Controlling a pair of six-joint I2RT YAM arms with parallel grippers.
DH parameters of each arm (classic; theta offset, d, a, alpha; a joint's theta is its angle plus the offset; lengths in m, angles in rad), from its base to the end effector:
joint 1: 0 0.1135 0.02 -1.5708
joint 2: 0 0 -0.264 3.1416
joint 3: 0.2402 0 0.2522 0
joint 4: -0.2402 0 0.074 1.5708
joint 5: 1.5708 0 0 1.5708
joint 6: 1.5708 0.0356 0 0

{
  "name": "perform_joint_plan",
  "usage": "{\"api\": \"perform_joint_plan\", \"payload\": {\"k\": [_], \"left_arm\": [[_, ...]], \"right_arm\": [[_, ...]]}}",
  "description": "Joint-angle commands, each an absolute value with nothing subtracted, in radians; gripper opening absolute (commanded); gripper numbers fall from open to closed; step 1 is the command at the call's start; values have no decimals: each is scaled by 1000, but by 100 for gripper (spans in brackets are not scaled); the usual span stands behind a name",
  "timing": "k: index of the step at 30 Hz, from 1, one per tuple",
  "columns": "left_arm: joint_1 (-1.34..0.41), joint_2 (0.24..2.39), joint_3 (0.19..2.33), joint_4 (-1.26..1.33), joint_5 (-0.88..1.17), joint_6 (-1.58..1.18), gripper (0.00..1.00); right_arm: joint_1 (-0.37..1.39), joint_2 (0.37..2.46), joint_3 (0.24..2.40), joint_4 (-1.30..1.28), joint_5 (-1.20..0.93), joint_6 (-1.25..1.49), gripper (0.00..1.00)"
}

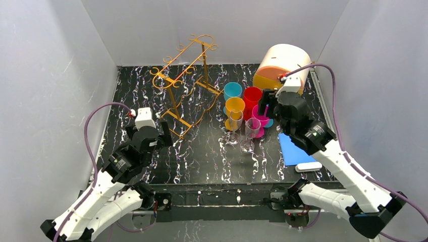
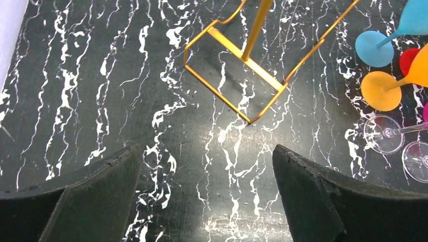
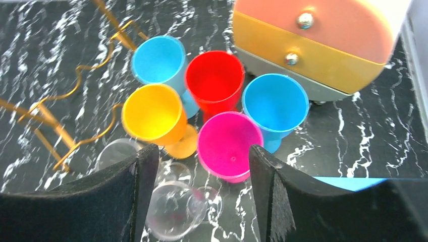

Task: Take the wine glass off the wine glass rack
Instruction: Place the wine glass at the center of the board, then reset both arms

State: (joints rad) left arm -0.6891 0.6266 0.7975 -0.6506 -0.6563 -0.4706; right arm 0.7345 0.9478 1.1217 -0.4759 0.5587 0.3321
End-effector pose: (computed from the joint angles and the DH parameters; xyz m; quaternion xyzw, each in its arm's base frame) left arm 0.1126 -0.0646 0.3219 -0.0780 0.8226 -0.0387 0.5619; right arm 0.1583 0.1176 0.3984 0.0054 0.7912 0.0984 0.6035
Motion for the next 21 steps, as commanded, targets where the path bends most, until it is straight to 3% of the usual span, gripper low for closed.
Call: {"api": "perform_joint_plan", "payload": {"k": [1,4,7,15,21], "left_arm": [[-687,683,823,-541,-614,-404,98],[-686,753,821,-478,-582,-404,98],[-661,799,849,-469,-552,-445,98],[-238,811,860,-476,-169,-397,98],[-55,878,943,-531,-107,-352,98]], "right_arm": [[567,980,1136,-339,488,375,74],[399,1044,1199,-378,257,381,76],[315,1087,1248,-433,204,379,77],[290,957,1079,-303,108,481,77],[290,917,1090,-339,87,464,78]]}}
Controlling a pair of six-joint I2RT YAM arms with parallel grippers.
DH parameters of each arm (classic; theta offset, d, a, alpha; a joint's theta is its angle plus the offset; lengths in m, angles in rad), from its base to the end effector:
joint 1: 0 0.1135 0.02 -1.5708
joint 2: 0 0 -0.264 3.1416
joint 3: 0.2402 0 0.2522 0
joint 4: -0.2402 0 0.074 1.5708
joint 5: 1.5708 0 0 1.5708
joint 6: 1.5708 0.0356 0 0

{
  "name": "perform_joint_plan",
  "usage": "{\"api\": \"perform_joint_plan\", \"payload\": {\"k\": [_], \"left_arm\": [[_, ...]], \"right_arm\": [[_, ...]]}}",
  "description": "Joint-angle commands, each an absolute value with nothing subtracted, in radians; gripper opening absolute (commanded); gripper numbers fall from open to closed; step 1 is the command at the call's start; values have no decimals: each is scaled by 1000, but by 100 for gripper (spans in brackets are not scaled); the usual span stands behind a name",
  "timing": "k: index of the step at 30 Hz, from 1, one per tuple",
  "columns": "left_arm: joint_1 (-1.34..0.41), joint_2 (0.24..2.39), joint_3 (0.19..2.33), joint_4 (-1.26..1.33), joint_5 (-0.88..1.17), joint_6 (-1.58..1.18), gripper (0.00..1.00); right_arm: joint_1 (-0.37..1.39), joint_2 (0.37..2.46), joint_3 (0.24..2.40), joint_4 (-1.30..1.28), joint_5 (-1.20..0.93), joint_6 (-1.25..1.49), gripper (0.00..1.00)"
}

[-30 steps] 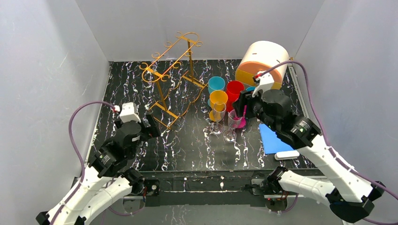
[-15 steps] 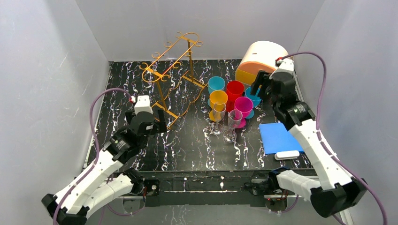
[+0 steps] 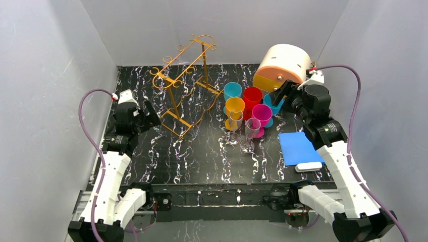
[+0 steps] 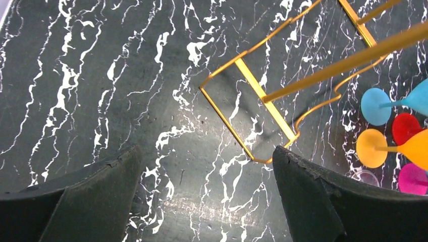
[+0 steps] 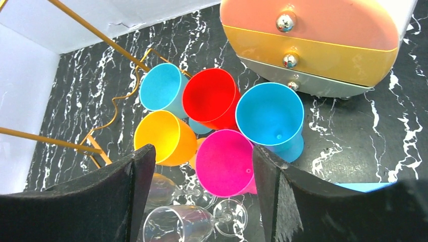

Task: Take the wine glass off the wine glass rack
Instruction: Reset both arms

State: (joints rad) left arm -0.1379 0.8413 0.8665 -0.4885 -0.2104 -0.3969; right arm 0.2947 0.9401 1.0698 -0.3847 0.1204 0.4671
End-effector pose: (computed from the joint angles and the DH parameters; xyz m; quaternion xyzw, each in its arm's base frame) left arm 0.1840 -0.0180 0.3278 -0.1640 0.8316 -0.0520 0.5280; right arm 0.1977 0.0555 0.3903 0.1047 0.7837 0.1827 0.5843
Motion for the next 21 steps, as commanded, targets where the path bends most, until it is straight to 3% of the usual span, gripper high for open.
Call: {"api": "perform_joint_plan", "payload": {"k": [1,4,11,21], "left_arm": [[-18,899,968,-550,-80,-343,98],[87,945,1047,-599,-85,-329,98],[129,945,1190,-650,-444,-353,98],[129,958,1315,-680,-356,-243,98]], "right_arm": [[291,918,1104,-356,85,449,78],[290,930,1155,-423,74,405,79],[290,923,1174,-498,234,344,87],[290,967,1208,-528,314,240,98]]}}
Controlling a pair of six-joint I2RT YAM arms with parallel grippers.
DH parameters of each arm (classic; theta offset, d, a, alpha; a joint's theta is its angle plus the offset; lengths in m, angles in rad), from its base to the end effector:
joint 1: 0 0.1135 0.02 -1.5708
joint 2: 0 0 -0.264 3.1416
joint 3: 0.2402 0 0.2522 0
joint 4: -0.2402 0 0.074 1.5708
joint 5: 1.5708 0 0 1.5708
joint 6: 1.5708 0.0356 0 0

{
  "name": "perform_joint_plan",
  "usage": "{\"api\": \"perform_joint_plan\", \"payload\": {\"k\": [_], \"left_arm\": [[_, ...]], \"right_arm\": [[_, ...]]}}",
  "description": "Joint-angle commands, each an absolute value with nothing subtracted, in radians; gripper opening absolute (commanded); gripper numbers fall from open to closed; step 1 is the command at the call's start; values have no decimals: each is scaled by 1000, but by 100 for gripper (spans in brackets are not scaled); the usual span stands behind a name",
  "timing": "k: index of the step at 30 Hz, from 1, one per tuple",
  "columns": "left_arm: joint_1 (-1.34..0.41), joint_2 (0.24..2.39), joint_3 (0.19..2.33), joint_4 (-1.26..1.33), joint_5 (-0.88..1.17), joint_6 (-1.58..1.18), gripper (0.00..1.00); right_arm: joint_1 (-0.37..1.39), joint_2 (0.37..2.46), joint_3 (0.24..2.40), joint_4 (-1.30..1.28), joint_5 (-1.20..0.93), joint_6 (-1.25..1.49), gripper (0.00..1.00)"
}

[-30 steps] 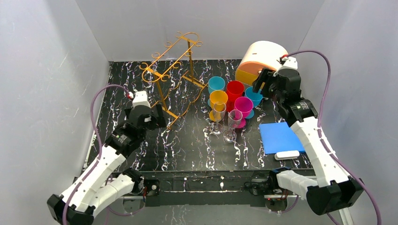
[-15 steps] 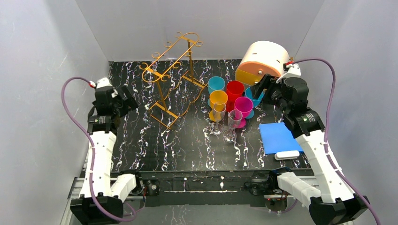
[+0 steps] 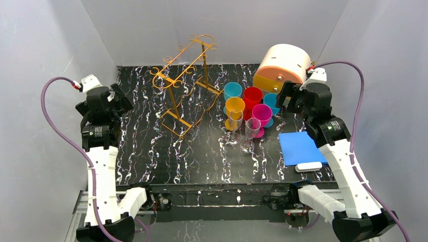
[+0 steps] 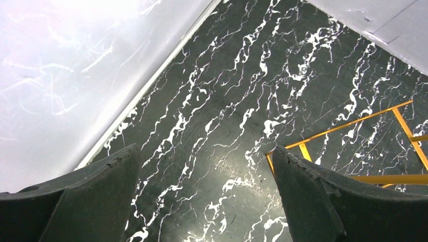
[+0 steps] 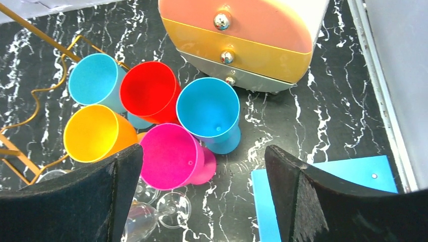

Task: Take the wine glass off the wine glass rack
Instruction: Reset both arms

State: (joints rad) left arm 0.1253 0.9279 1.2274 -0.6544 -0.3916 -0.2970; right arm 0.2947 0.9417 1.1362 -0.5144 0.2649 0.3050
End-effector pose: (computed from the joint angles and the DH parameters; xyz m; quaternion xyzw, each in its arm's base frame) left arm 0.1752 0.0358 0.4172 -0.2774 0.7640 0.1111 0.5719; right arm 0.1905 0.0481 0.3991 0.0815 0.8032 0.0691 0.5861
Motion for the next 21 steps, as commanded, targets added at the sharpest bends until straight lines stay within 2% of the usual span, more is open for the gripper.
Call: {"api": "perform_joint_plan", "payload": {"k": [1,8,16,21], "left_arm": [[129,977,1355,-692,-342,-228,98],[129,1040,1502,-719,-266,-235,98],[129,979,1440,-691,-261,-274,98],[129,981,1423,-689,-226,-262,98]], "right_arm": [[290,975,1231,-530,306,233,98],[291,1036,1372,-589,348,270,99],[290,965,1268,-576,259,399,99],[290,988,1315,-609,251,401,99]]}}
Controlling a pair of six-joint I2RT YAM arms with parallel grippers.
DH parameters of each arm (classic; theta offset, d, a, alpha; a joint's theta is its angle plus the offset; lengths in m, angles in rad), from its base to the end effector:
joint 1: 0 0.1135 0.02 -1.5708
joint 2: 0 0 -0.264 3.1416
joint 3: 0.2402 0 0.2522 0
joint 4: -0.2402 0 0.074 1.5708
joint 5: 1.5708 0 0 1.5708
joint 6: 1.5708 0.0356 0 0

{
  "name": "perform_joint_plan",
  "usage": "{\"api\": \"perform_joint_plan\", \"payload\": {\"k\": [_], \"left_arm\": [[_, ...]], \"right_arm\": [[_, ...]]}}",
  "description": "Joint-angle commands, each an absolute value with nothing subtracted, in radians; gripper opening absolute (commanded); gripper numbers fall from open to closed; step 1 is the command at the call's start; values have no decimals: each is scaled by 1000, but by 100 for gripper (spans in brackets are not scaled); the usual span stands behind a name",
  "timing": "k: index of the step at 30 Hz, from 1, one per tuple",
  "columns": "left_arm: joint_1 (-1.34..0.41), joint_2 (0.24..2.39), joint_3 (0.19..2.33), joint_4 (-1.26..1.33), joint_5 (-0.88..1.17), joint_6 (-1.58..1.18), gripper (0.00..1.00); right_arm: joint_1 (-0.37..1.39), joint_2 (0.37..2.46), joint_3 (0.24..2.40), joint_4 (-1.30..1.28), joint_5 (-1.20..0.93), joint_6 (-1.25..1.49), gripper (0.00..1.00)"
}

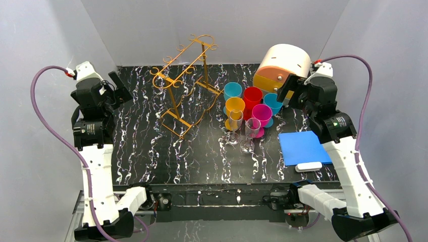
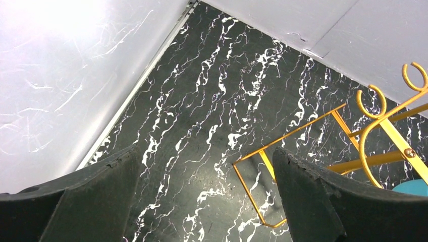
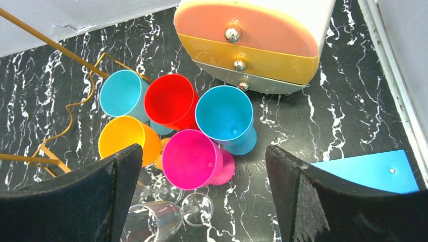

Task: Take the wine glass off the wine glass rack
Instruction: Reset both arms

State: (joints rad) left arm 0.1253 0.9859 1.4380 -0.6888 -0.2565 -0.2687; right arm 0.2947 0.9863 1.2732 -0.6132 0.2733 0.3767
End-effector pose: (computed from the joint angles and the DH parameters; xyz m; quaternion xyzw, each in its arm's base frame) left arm 0.1713 0.0307 0.4692 -0.2301 0.7486 0.0563 0.6192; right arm 0.1893 0.0474 0.4258 0.1123 0.8011 0.0857 0.5817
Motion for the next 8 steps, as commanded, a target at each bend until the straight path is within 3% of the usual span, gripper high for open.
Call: {"api": "perform_joint_plan", "payload": {"k": [1,8], "left_arm": [[129,984,1426,-690,-231,-260,98],[129,1019,1430,-710,-275,-252,98]], "right_arm": [[290,990,1322,-614,246,400,99],[291,983,1303,-592,158,387,99]]}}
